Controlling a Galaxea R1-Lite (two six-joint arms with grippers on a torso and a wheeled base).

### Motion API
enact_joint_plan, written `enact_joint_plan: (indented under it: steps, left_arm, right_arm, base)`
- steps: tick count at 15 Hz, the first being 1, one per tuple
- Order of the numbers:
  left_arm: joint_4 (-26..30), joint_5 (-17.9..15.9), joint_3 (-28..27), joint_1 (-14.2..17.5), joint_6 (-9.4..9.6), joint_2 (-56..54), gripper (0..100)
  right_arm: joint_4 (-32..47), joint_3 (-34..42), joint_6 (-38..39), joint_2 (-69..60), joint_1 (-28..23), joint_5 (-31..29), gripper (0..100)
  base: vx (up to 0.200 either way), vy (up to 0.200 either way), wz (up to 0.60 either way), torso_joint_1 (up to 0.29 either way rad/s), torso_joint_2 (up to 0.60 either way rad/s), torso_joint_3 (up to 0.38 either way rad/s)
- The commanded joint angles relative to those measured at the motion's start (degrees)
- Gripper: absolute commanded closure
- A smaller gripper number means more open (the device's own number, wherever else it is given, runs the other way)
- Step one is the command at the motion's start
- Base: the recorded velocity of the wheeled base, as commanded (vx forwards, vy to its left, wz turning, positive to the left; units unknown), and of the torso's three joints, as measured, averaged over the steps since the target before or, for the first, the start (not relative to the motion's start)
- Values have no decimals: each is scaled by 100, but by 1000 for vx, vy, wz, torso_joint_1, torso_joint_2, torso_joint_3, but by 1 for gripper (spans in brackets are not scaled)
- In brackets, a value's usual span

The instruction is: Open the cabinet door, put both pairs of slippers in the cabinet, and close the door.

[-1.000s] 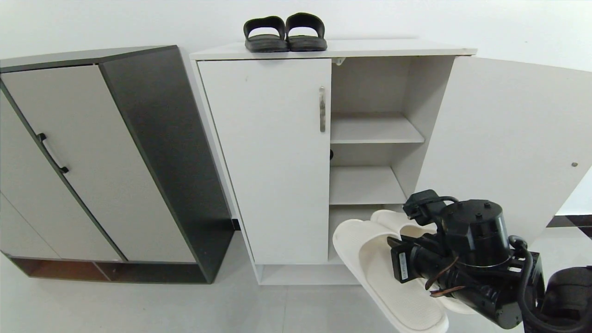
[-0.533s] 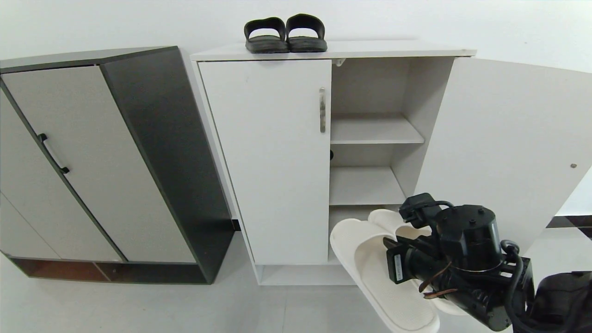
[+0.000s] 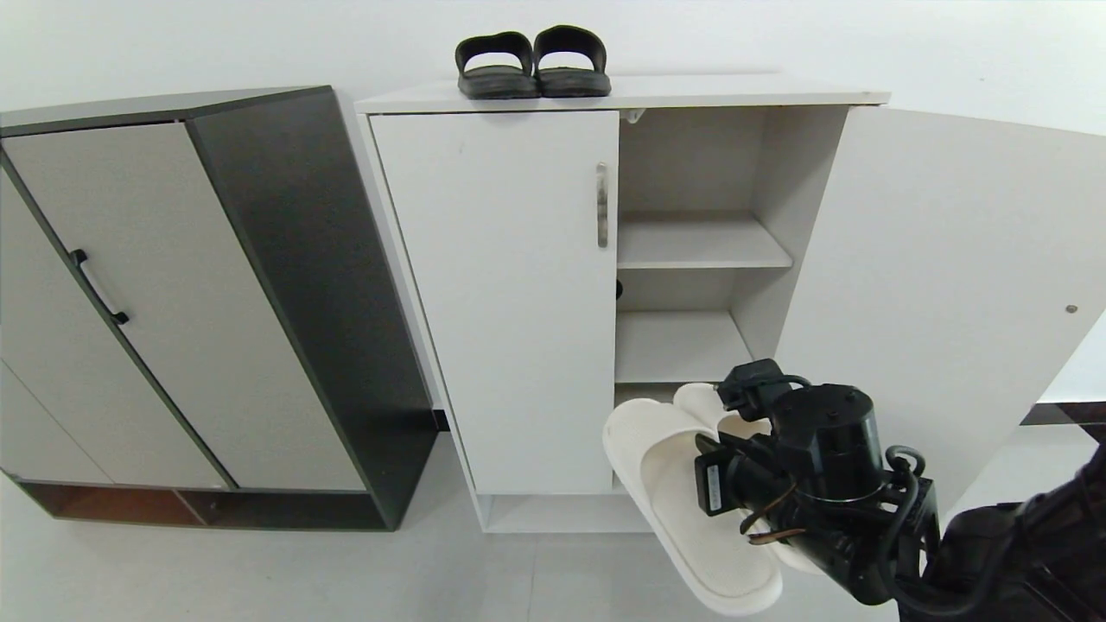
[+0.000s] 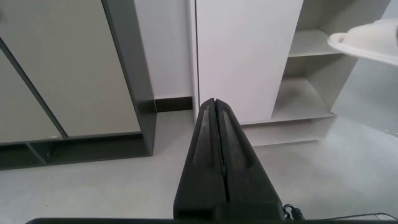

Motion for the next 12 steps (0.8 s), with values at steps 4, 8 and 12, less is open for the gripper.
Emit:
enact_joint_plan:
  steps: [4,8,12]
  left_arm:
    - [1,0,0,1,9,20,100]
    - [1,9,0,1,9,20,100]
    - [1,9,0,1,9,20,100]
  right_arm:
    - [18,-837,502,937,144,-754,100]
    - [18,-1179,643,1288,144,-1273,100]
    - [0,-1311,643,1508,144,-1290,100]
  base:
    - [0,0,0,0,0,0]
    - [0,-100,0,1,2,4]
    - [0,-200,0,4,4,-1]
